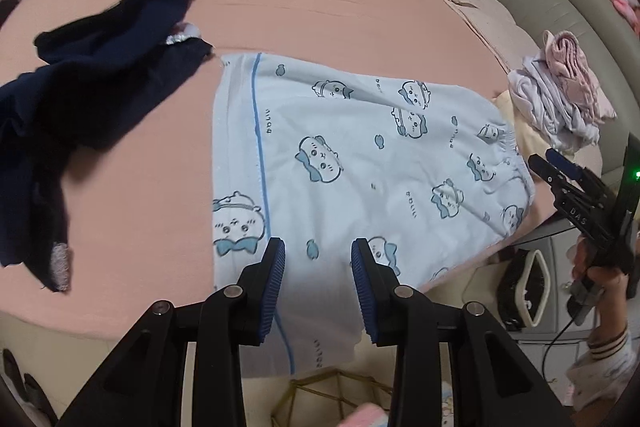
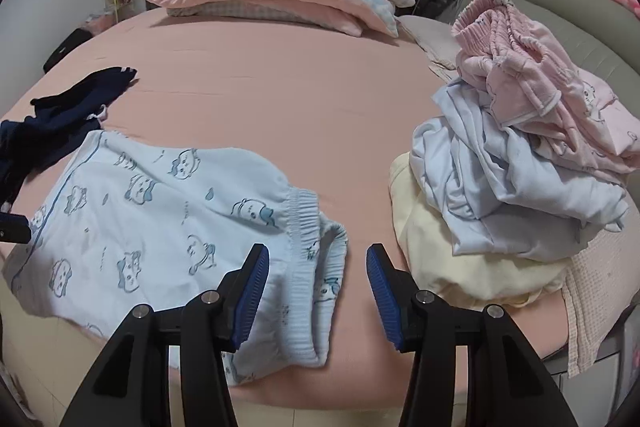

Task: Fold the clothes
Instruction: 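Open the right gripper and release the waistband onto the folded pants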

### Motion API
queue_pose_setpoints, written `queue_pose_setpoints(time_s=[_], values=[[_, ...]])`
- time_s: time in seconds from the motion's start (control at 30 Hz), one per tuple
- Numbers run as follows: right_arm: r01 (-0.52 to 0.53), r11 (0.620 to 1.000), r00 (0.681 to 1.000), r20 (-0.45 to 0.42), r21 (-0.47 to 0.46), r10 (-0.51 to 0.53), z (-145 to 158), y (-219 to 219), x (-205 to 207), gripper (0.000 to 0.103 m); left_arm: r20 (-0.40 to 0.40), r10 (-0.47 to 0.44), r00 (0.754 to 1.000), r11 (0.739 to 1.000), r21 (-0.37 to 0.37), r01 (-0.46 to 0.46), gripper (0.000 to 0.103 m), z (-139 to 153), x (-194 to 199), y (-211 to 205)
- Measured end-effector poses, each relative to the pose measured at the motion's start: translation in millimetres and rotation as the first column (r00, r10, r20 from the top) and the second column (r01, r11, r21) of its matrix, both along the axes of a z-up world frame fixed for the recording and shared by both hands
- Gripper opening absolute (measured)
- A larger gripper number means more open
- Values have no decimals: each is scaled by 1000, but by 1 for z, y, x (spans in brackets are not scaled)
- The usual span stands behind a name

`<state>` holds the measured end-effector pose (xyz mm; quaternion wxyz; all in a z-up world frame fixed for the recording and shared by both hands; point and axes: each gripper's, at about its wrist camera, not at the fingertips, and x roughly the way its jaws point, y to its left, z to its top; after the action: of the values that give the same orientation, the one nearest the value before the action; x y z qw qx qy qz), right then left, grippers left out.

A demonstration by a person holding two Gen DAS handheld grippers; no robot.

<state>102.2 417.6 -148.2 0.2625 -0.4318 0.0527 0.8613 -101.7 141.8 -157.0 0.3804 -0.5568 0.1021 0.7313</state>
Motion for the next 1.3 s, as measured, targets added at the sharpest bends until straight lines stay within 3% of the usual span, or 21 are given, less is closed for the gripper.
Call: queue_pose_setpoints(time_s=[0.1, 0.33, 0.43, 0.53, 0.7, 0.97, 1.13, 1.3], values=[[-18, 1000, 1000, -15, 10, 18, 3, -13, 6, 59, -11, 38, 999, 999, 2, -38, 32, 0, 4, -12], [-65, 998, 998, -9, -2, 65, 3, -39, 18, 60, 15, 149, 989, 989, -10, -149, 33, -7, 17, -49], [-62, 998, 998, -10, -22, 62, -1, -42, 26, 60, 24, 205, 979, 979, 17, -205, 46, -6, 22, -70], [-47, 998, 999, -6, -47, 46, -5, -45, 34, 60, 67, 243, 968, 966, 75, -248, 50, -3, 23, -85], [-14, 987, 999, -51, -162, 6, -11, -38, 45, 61, 161, 272, 949, 944, 145, -296, 56, -11, 26, -91], [14, 951, 995, -87, -309, -43, -23, -30, 51, 61, 174, 293, 940, 933, 162, -321, 57, -25, 40, -84], [23, 914, 993, -98, -405, -68, -30, -27, 53, 61, 297, 318, 900, 894, 222, -389, 57, -30, 40, -106], [41, 883, 992, -87, -467, -92, -39, -27, 52, 61, 369, 346, 863, 866, 228, -445, 57, -44, 38, -123]])
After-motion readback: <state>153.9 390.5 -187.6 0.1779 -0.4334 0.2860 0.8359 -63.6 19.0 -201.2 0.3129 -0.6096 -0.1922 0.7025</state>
